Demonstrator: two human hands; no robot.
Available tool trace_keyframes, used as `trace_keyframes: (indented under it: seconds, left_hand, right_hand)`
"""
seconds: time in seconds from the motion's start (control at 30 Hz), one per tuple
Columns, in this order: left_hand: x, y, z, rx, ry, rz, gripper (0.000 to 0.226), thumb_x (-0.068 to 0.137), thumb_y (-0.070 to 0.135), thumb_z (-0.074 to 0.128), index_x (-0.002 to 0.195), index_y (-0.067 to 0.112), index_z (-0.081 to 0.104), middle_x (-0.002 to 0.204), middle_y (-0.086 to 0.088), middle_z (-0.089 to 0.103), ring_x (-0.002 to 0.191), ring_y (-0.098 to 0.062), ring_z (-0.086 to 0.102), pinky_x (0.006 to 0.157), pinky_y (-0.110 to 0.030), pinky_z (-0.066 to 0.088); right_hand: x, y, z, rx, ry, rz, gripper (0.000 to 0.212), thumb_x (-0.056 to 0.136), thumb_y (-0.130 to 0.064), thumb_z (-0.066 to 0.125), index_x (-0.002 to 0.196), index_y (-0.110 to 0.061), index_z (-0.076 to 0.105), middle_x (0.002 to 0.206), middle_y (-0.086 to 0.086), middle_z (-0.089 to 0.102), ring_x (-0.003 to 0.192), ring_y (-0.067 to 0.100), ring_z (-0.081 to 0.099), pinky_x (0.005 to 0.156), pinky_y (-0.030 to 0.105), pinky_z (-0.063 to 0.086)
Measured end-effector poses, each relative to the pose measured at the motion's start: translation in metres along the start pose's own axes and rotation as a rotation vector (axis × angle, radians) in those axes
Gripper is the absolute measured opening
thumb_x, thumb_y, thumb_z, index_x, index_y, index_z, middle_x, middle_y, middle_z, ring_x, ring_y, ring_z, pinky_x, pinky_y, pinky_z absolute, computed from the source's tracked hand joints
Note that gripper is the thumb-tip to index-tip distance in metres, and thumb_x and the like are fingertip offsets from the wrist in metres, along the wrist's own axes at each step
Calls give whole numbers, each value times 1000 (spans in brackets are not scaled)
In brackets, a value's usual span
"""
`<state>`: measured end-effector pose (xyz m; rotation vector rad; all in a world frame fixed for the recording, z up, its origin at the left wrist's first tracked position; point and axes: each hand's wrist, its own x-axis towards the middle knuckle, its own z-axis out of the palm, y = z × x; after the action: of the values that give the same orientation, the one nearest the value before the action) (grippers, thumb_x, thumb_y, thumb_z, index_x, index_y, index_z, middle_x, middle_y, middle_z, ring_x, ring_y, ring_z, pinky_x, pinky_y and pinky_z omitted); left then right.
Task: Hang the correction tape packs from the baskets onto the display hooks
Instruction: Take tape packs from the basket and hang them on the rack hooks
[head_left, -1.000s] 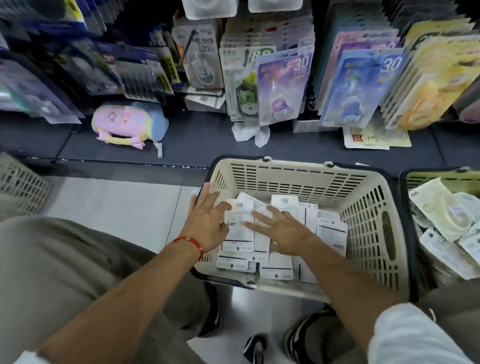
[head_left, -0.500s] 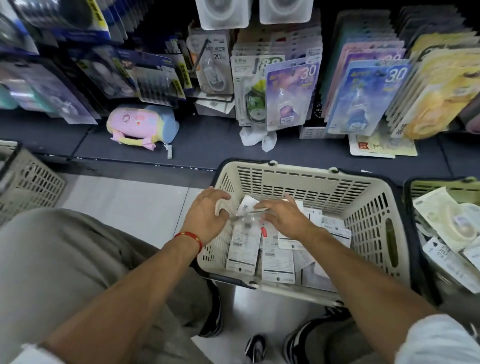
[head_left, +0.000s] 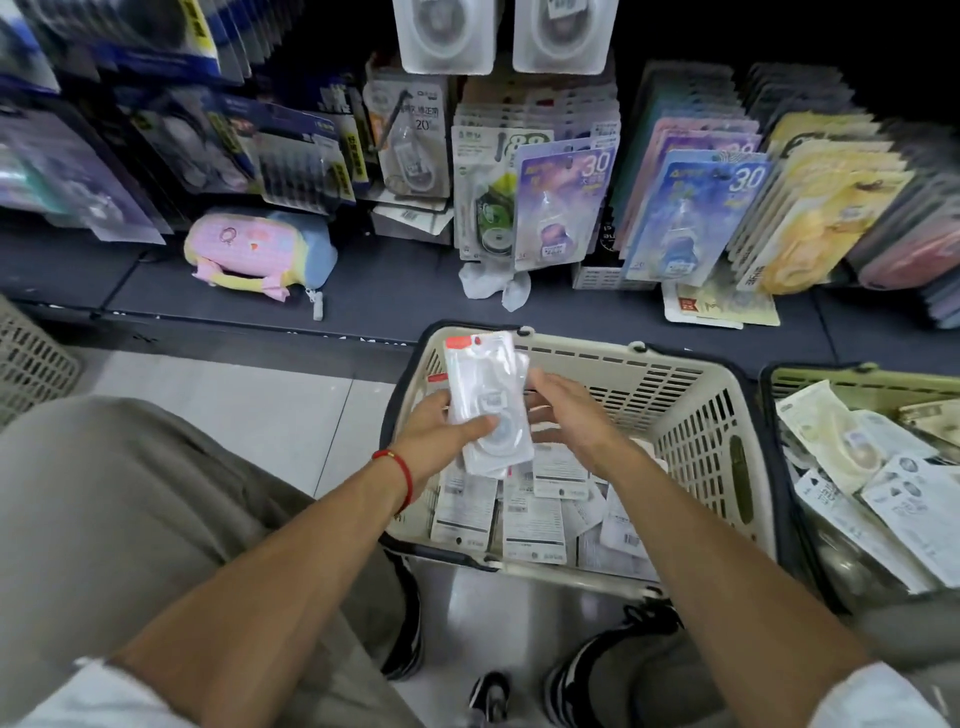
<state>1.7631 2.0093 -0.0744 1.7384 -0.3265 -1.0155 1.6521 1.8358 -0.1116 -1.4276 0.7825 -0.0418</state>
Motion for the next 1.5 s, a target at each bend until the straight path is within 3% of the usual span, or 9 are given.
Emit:
trace_keyframes:
  seconds: [0.13, 0.27, 0.57, 0.7, 1.03, 1.17, 1.27, 1.37, 1.5]
  left_hand:
    - [-4, 0, -16, -45, 89, -47, 54, 89, 13, 82, 135, 28, 58, 120, 5, 73, 107, -14, 71, 68, -27, 60]
    - [-7, -6, -22, -56, 126, -83, 63, 83, 9, 86, 136, 20, 54, 123, -2, 71, 113, -24, 69, 80, -35, 59]
    - [-12, 2, -11, -160, 33, -111, 81, 87, -7, 78, 151, 33, 50, 133, -6, 70, 121, -32, 66, 94, -57, 60]
    - [-7, 0, -1, -175, 44, -103, 82, 89, -9, 74, 153, 33, 46, 138, -8, 66, 126, -35, 62, 104, -63, 53]
    - [-7, -4, 15, -294, -287, -346, 37, 99, 32, 70, 135, 26, 63, 124, -8, 76, 115, -34, 72, 89, -55, 62]
    - [-5, -18, 9, -259, -241, -292, 57, 88, 6, 82, 138, 21, 62, 123, -11, 77, 111, -33, 75, 84, -49, 63]
    - [-3, -23, -4, -273, -120, -307, 54, 87, 1, 80, 135, 20, 64, 121, -14, 77, 112, -38, 73, 89, -59, 61]
    - [-3, -20, -12, -298, -65, -316, 53, 87, 2, 80, 133, 22, 66, 123, -17, 75, 115, -43, 71, 93, -69, 55]
    - [-4, -15, -13, -357, -67, -281, 54, 87, -1, 79, 133, 23, 66, 124, -17, 75, 115, -44, 71, 94, -72, 53]
  right_hand:
    - [-2, 58, -35, -1199, -56, -31, 77, 102, -25, 68, 166, -28, 26, 174, 3, 22, 156, 26, 32, 120, 45, 40]
    - [-10, 101, -32, -1438, -251, 26, 111, 97, 1, 67, 166, -38, -10, 176, -6, -17, 164, 23, -3, 123, 48, 36]
    - [-15, 85, -48, -1178, -236, -167, 52, 112, -17, 46, 163, -24, 37, 173, 0, 26, 161, 24, 19, 128, 40, 24]
    - [-20, 41, -48, -911, 201, -277, 36, 107, -5, 47, 139, -12, 63, 131, 16, 69, 117, 33, 66, 97, 37, 49]
    - [-15, -17, -40, -332, 113, -187, 31, 107, -8, 54, 89, -19, 76, 82, 4, 76, 66, 23, 73, 60, 41, 64]
    - [-5, 9, -20, -161, 213, -159, 10, 106, -17, 62, 99, -17, 70, 96, 5, 75, 65, 19, 72, 56, 37, 61]
    - [-13, 55, -41, -789, 23, -54, 41, 103, -10, 63, 139, -30, 59, 138, 7, 64, 109, 23, 69, 85, 45, 62]
    - [-26, 93, -40, -1396, -399, -83, 110, 92, 4, 70, 165, -50, 7, 178, -4, 3, 156, 22, 24, 117, 49, 44]
    - [-19, 103, -30, -1550, -539, -270, 88, 101, -8, 62, 166, -45, 16, 177, -7, -3, 161, 25, 11, 126, 44, 27]
